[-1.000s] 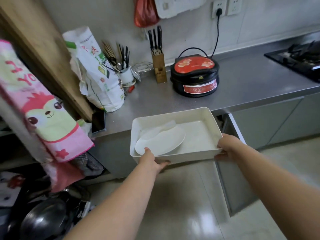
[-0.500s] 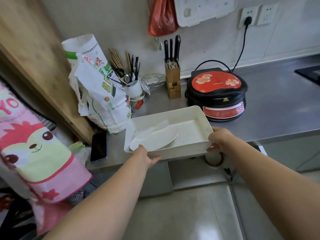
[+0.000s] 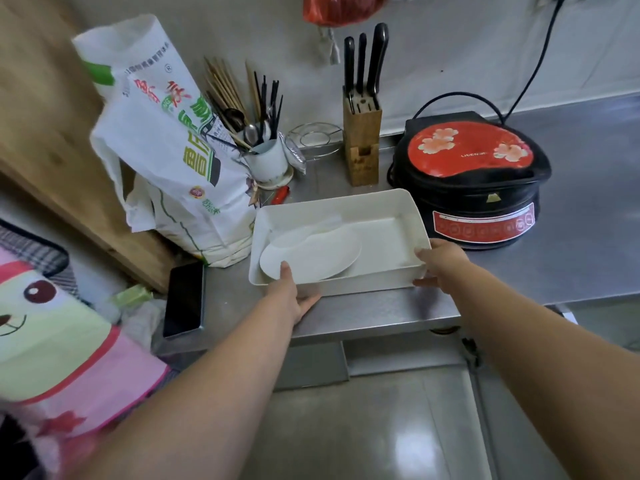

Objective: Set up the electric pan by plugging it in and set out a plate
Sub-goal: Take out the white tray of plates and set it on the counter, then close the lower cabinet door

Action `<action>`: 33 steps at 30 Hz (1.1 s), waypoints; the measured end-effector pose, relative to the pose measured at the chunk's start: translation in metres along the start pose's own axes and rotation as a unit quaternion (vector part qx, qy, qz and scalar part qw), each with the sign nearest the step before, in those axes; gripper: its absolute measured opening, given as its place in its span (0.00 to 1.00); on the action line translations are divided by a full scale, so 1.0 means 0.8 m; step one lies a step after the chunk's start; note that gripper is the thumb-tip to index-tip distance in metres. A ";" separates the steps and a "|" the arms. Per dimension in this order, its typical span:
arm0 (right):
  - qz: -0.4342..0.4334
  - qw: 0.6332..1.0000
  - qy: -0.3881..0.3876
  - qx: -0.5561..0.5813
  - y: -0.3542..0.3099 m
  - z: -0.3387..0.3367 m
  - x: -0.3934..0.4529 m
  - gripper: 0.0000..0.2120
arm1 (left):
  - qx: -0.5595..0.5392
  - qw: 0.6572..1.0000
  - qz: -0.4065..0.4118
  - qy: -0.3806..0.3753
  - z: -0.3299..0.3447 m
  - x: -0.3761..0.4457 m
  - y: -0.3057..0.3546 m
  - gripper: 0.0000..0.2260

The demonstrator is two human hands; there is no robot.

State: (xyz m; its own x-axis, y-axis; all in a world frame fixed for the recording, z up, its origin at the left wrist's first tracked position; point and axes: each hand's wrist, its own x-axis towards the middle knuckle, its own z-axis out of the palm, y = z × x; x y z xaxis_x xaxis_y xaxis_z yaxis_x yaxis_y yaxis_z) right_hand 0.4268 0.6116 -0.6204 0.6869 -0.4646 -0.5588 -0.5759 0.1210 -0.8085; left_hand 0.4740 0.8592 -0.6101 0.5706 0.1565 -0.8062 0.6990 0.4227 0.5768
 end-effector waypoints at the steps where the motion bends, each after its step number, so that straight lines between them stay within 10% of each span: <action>1: -0.002 1.000 0.001 -0.001 0.005 -0.004 -0.002 0.15 | -0.001 1.000 0.002 -0.002 0.000 -0.004 -0.003 0.30; 8: -0.026 0.990 0.029 -0.137 0.066 -0.081 -0.029 0.24 | 0.071 0.996 0.047 0.033 0.022 -0.068 -0.069 0.32; 17: 0.015 0.817 0.023 -0.576 0.237 -0.250 -0.127 0.22 | 0.231 0.964 -0.069 -0.117 0.069 -0.182 -0.332 0.24; 23: 0.033 0.898 -0.041 -0.436 0.298 -0.292 -0.152 0.43 | 0.281 0.947 -0.085 -0.126 0.078 -0.224 -0.429 0.25; 33: 0.070 0.973 -0.072 -0.206 0.262 -0.211 -0.145 0.39 | 0.420 0.901 -0.097 -0.053 0.055 -0.216 -0.388 0.15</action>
State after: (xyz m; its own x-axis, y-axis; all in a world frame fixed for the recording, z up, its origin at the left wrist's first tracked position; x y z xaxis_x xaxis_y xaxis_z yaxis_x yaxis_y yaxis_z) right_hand 0.1516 0.5428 -0.6938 0.6276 -0.3374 -0.7016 -0.7762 -0.2013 -0.5975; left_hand 0.1772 0.6614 -0.6440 0.4100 0.0468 -0.9109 0.8438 -0.3987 0.3593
